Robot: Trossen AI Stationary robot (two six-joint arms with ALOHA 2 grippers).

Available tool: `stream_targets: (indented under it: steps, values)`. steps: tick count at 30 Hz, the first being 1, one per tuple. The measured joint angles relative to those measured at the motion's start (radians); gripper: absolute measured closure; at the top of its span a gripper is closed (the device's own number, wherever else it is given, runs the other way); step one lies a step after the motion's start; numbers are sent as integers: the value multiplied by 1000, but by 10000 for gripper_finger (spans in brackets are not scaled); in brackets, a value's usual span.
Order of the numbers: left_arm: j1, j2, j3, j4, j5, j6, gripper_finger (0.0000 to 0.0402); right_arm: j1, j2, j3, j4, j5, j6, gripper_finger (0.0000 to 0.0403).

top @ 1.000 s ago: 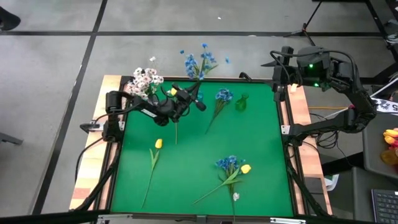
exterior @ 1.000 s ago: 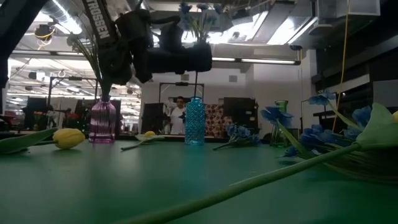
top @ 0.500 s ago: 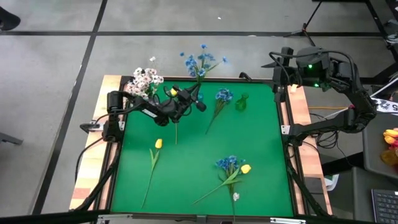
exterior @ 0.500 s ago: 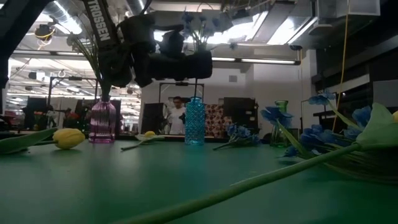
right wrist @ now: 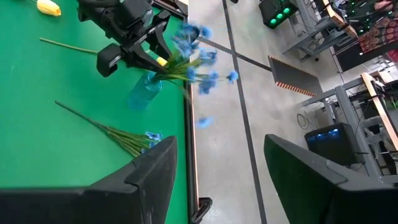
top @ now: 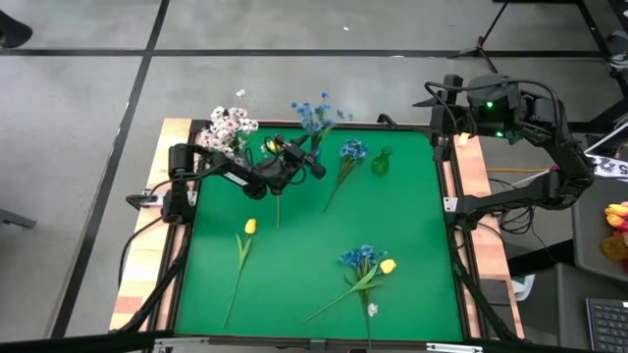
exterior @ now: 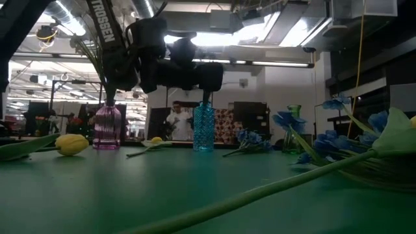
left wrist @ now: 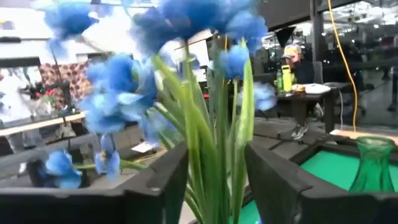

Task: Sort flowers into vase by color
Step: Put the bottom left blue flowers into the blue vase, then put the top blue flowers into the blue vase

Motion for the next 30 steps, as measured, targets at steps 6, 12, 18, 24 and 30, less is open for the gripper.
stream_targets:
  steps: [6, 12, 18, 24, 30]
  values:
    - [-34, 0, 0, -1, -97, 98, 203, 0, 0, 0, 0, 0, 0, 162]
    - [-88, 0, 0, -1, -262, 200, 187, 0, 0, 0, 0, 0, 0, 162]
    - [-195, 0, 0, -13, -384, 172, 189, 0, 0, 0, 0, 0, 0, 162]
    - [-308, -1, 0, -125, -381, -53, 189, 0, 0, 0, 0, 0, 0, 162]
    - [-322, -1, 101, -556, -171, -369, 190, 0, 0, 0, 0, 0, -1, 162]
